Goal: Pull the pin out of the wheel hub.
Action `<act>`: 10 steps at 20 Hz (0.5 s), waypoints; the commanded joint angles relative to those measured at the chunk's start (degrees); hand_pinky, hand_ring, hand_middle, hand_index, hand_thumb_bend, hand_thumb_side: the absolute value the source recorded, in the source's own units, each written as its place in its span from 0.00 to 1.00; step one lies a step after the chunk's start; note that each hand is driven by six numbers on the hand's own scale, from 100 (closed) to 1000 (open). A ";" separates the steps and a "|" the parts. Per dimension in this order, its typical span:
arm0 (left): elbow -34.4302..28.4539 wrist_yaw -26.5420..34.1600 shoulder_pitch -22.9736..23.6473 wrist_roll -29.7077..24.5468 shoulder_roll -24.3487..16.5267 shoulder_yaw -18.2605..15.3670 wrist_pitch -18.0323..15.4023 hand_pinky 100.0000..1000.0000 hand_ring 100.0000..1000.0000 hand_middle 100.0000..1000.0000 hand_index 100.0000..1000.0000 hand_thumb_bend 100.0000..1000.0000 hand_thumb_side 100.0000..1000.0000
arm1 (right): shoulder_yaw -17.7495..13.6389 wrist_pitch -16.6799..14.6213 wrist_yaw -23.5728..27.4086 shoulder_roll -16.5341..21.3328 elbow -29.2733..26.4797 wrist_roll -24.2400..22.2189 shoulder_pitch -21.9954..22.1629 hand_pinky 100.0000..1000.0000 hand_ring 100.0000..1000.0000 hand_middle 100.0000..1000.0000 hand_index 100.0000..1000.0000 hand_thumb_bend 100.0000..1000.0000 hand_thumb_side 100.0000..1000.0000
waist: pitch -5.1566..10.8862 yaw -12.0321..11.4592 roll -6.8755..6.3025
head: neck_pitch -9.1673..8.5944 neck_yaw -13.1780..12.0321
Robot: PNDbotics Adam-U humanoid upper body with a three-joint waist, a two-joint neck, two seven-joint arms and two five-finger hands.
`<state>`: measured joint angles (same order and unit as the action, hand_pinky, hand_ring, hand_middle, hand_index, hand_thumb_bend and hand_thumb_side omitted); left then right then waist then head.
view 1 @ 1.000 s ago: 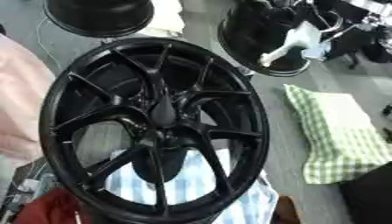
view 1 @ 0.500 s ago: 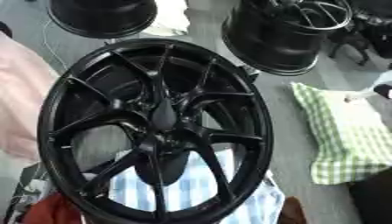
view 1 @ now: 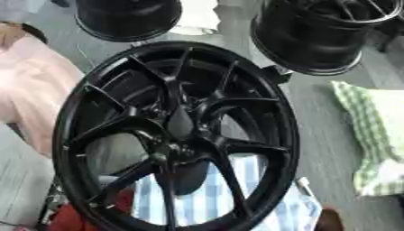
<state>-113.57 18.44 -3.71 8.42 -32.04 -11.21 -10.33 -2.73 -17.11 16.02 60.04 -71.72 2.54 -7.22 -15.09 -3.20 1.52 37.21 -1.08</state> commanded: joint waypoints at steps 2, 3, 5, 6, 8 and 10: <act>-1.02 -0.63 -0.08 0.40 -0.16 -0.94 -0.45 0.71 0.69 0.74 0.76 0.04 0.80 | -7.53 -0.51 2.50 -2.40 -2.00 0.73 -2.44 0.94 0.95 0.81 0.86 0.39 0.21 | 0.25 -0.48 -0.37 | -2.16 -0.82; -1.02 -0.68 -0.08 0.46 0.06 -0.97 -0.46 0.71 0.69 0.74 0.76 0.04 0.80 | -8.69 -0.67 3.10 -3.17 -3.31 1.07 -3.32 0.94 0.95 0.81 0.85 0.40 0.19 | 0.13 -0.65 -0.52 | -2.43 -0.77; -1.02 -0.69 -0.22 0.58 0.61 -1.03 -0.44 0.71 0.69 0.74 0.76 0.04 0.80 | -10.49 -1.15 4.17 -4.84 -6.47 1.57 -6.07 0.93 0.92 0.77 0.82 0.39 0.18 | -0.07 -1.02 -0.85 | -2.61 -0.46; -1.02 -0.65 -0.47 0.60 0.89 -1.03 -0.42 0.71 0.69 0.74 0.76 0.04 0.80 | -11.17 -1.31 4.42 -5.62 -7.99 1.85 -7.49 0.92 0.91 0.75 0.82 0.37 0.18 | -0.22 -1.25 -1.01 | -2.66 -0.07; -1.02 -0.56 -1.84 0.51 1.53 -1.11 -0.59 0.71 0.69 0.73 0.76 0.04 0.79 | -12.46 -1.58 4.31 -7.47 -11.15 2.23 -9.91 0.93 0.91 0.74 0.81 0.27 0.20 | -1.13 -1.90 -1.21 | -3.97 1.30; -1.02 -0.37 -3.72 0.75 2.25 -1.34 -0.49 0.71 0.69 0.73 0.76 0.04 0.78 | -13.11 -0.46 4.22 -9.69 -13.59 1.62 -12.03 0.93 0.91 0.73 0.81 0.18 0.22 | -1.58 -2.65 -1.41 | -3.64 1.58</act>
<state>-113.59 18.10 -6.89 8.92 -29.10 -11.62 -10.73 -14.34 -17.83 19.91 49.64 -82.89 4.11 -18.62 -17.55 -6.05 0.09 34.37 0.07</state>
